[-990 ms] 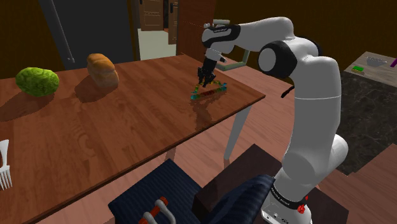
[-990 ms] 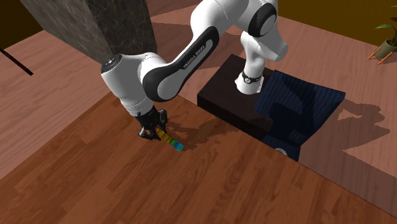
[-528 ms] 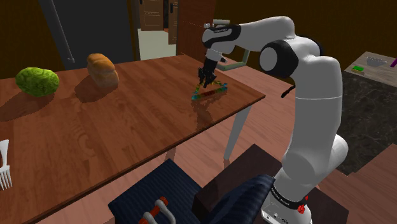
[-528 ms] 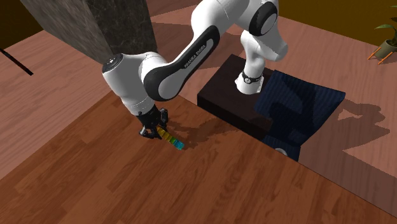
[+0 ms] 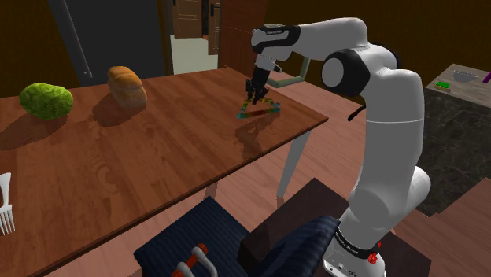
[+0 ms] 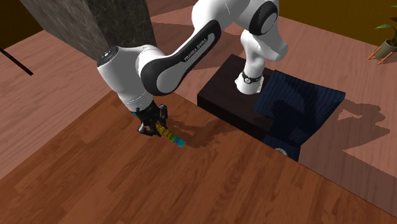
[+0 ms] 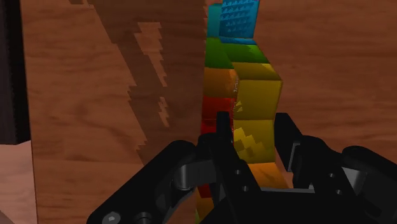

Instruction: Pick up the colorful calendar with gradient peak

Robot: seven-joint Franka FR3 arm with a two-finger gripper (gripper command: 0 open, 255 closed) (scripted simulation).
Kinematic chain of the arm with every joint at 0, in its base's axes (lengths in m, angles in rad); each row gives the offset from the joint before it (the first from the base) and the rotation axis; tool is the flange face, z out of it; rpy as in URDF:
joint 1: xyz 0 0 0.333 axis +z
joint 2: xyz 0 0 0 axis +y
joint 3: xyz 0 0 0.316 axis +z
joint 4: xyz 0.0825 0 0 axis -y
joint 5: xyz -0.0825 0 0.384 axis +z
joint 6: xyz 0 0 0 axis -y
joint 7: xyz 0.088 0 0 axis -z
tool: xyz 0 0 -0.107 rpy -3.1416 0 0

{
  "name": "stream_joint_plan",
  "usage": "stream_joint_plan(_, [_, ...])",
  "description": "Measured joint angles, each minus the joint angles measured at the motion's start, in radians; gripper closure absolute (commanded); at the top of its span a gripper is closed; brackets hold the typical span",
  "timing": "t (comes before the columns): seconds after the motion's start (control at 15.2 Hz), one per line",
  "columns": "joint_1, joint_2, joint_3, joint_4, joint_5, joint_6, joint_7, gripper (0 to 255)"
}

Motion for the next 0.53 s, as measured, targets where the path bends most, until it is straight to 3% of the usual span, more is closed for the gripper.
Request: stream_joint_plan(0.53, [-0.006,-0.006,-0.001,0.089,-0.005,-0.092,0.023,255])
